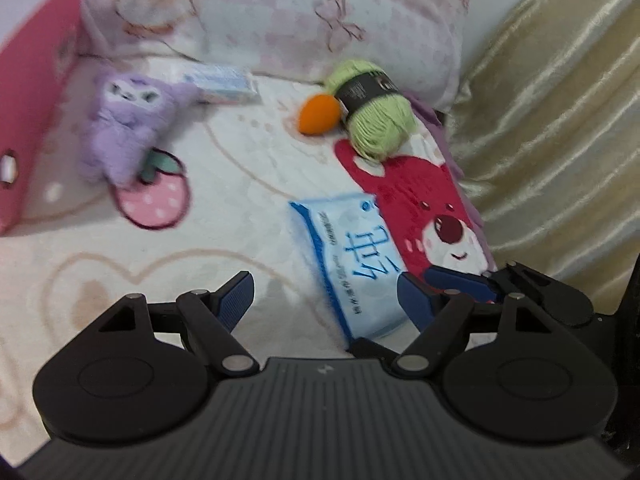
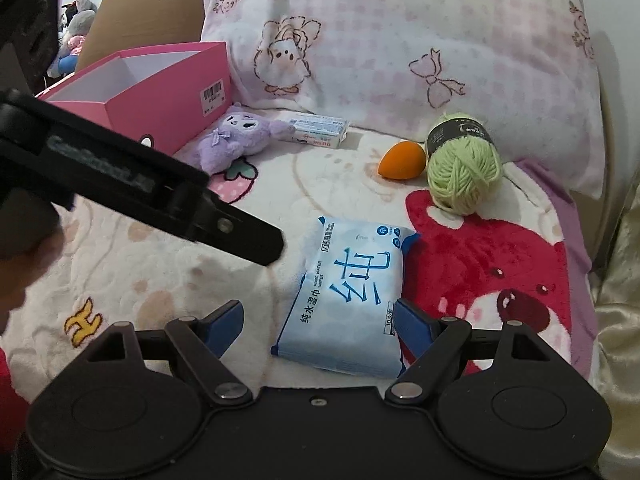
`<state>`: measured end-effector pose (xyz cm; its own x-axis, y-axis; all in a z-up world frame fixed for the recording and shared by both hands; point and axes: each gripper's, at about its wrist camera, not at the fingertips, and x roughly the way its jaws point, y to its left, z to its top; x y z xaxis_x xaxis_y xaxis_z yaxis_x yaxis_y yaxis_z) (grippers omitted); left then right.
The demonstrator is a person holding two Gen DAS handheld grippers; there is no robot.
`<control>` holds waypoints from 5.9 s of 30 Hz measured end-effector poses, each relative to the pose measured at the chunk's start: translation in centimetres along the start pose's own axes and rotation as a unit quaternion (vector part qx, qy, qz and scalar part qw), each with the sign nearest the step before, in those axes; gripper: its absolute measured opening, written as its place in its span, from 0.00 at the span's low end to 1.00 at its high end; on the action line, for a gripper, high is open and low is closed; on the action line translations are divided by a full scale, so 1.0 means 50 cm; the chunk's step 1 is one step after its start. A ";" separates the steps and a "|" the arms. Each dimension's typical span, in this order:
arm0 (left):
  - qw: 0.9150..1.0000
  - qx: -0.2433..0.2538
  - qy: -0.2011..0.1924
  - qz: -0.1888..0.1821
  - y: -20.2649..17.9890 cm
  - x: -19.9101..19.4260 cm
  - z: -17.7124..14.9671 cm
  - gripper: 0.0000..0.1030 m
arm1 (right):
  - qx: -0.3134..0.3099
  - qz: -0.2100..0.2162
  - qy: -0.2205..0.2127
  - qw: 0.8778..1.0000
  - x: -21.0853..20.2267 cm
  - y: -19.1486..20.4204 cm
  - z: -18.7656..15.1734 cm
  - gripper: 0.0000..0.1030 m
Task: Organize objects
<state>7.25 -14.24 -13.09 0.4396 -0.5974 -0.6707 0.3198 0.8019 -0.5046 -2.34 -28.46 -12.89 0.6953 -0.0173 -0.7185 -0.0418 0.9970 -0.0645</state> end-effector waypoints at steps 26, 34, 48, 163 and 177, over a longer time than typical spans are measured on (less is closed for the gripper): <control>0.999 -0.029 -0.029 -0.024 0.022 0.099 -0.045 0.23 | 0.052 -0.015 0.032 0.998 0.069 -0.033 -0.020 0.76; 0.998 -0.032 -0.020 -0.047 0.025 0.113 -0.042 0.23 | 0.051 -0.016 0.032 0.998 0.078 -0.027 -0.025 0.75; 0.995 -0.070 -0.001 -0.071 0.038 0.092 -0.033 0.22 | 0.045 -0.012 0.034 0.998 0.059 0.000 -0.019 0.71; 0.995 -0.051 -0.078 0.041 0.327 -0.425 0.203 0.26 | -0.027 0.178 0.024 0.983 0.057 0.369 0.439 0.63; 0.994 -0.065 -0.066 0.062 0.448 -0.382 0.232 0.26 | -0.030 0.209 0.043 0.977 0.180 0.407 0.458 0.57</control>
<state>15.76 15.22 -5.28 0.5774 -0.4811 -0.6596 0.1491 0.8565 -0.4942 19.49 -6.61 -4.83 0.5466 0.3808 -0.7458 -0.3532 0.9124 0.2070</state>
